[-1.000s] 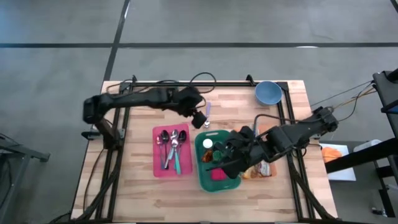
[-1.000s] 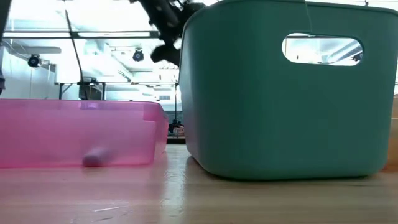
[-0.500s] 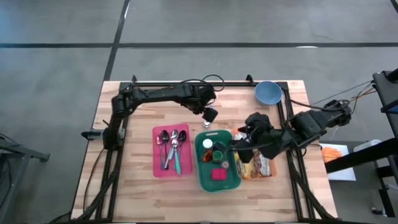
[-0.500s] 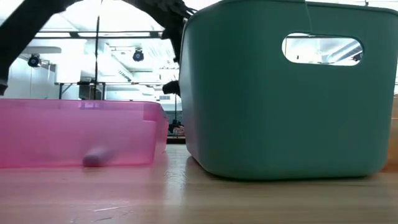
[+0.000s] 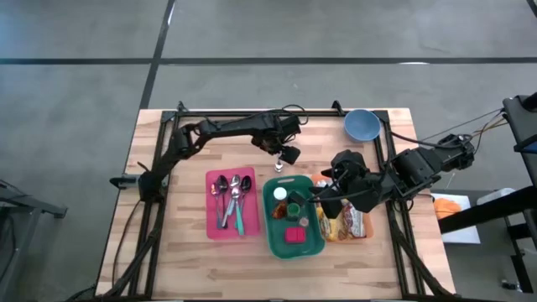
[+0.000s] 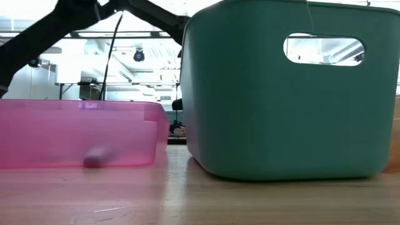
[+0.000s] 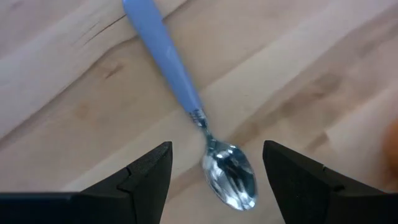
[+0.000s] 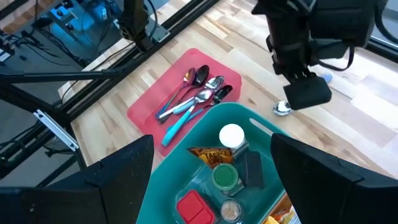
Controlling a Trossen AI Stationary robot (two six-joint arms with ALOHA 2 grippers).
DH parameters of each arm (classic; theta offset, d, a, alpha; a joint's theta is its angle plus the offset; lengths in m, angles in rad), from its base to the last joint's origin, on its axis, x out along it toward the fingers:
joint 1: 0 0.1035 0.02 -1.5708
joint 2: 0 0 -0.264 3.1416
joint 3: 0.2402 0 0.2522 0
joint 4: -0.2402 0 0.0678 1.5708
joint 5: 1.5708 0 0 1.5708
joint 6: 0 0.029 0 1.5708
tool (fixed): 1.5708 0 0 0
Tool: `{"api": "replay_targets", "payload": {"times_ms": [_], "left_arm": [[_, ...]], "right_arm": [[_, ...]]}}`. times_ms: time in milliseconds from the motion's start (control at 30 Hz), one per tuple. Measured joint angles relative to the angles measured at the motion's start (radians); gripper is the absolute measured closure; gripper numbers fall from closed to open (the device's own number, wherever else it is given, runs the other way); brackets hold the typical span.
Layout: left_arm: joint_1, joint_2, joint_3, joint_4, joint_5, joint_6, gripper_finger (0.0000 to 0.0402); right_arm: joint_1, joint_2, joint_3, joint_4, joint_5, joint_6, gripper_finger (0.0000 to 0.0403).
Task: Pick & Place Food Item
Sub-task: Put the purple spoon into the pink bin
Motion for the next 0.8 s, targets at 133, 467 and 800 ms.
{"api": "replay_targets", "payload": {"times_ms": [133, 467, 800], "left_arm": [[0.003, 0.039, 0.012, -0.008, 0.003, -0.05, 0.015], [0.014, 0.09, -0.003, -0.014, 0.014, -0.115, 0.0151], [0.028, 0.089, -0.015, -0.003, 0.006, -0.129, 0.021]], "right_arm": [[0.0, 0.0, 0.0, -0.002, -0.001, 0.005, 0.0084], [0.001, 0.0, 0.0, 0.0, -0.011, 0.011, 0.0084], [0.022, 0.0, 0.0, 0.0, -0.015, 0.042, 0.0084]]}}
